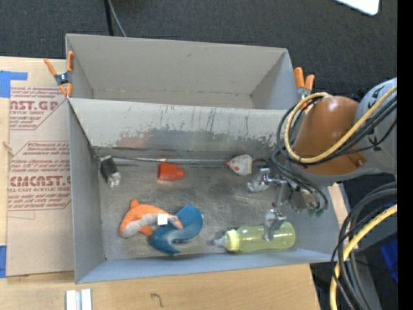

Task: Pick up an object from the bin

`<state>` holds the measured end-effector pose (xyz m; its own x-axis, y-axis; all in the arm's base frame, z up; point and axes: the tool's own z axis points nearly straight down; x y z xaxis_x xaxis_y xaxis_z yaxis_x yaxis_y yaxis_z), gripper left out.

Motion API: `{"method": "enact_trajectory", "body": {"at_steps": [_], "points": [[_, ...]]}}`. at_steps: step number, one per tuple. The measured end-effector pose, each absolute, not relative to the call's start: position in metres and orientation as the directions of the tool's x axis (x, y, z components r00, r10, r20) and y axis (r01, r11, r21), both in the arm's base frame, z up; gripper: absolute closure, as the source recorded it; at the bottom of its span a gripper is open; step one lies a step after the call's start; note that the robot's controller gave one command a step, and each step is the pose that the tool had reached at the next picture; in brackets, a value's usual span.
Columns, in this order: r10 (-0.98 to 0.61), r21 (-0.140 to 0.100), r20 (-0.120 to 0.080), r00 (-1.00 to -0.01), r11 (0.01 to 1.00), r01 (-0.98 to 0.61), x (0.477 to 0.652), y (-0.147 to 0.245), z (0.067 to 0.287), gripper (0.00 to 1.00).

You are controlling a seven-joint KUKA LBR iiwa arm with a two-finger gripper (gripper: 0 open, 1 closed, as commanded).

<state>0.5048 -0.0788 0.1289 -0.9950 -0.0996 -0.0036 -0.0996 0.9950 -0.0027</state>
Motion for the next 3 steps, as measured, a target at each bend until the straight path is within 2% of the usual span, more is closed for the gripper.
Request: {"method": "enact_trajectory", "body": {"at_steps": [1,2,3], "points": [[-0.292,0.001,-0.003,-0.956,0.956,-0.292,0.484,-0.018,0.079,1.00],[-0.293,0.001,-0.003,-0.956,0.956,-0.293,0.484,-0.018,0.079,1.00],[-0.437,0.000,-0.001,-0.899,0.899,-0.437,0.486,-0.042,0.211,1.00]]}}
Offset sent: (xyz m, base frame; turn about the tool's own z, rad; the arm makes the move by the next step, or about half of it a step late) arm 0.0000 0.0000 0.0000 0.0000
